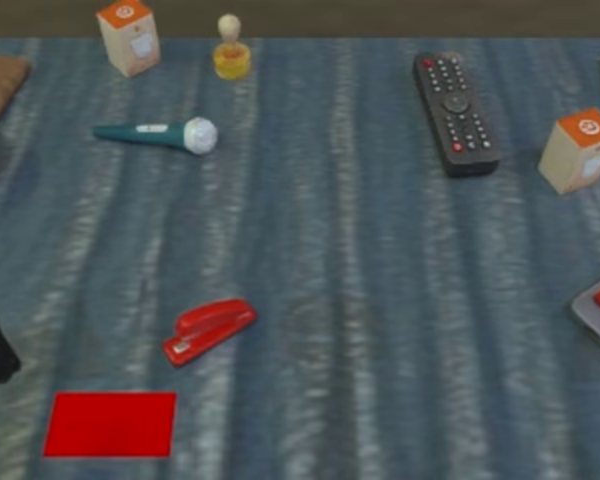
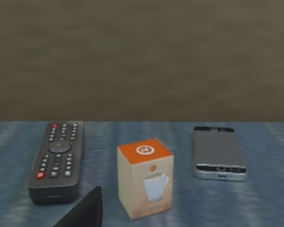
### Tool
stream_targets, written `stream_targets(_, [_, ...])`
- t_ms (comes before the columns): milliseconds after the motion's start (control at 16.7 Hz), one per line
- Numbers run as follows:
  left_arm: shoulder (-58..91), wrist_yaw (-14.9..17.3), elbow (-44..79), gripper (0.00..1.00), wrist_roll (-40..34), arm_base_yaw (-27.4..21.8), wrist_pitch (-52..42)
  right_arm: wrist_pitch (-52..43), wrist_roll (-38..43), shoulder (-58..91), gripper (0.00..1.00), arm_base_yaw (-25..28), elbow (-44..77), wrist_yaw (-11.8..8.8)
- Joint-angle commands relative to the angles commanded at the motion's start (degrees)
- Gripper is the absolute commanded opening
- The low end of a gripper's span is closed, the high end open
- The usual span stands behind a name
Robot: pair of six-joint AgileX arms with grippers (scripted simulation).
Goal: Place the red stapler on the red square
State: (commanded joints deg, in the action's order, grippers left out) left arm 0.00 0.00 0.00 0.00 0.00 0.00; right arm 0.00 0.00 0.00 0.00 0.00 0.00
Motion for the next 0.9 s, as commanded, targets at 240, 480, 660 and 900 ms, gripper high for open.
stream_targets(240, [1.8,0.0,1.7,1.00,0.5,-0.7,-1.4,0.0,0.0,0.0,1.00,0.0,0.0,0.0])
stream_targets(480, [12.6,0.0,12.0,1.00,3.3,-4.2,-9.2,0.0,0.0,0.0,1.00,0.0,0.0,0.0])
stream_targets(660, [27.0,-0.1,23.7,1.00,6.6,-8.2,-18.1,0.0,0.0,0.0,1.00,0.0,0.0,0.0])
stream_targets(900, [51.2,-0.3,41.1,1.00,11.8,-14.2,-32.2,0.0,0.0,0.0,1.00,0.0,0.0,0.0])
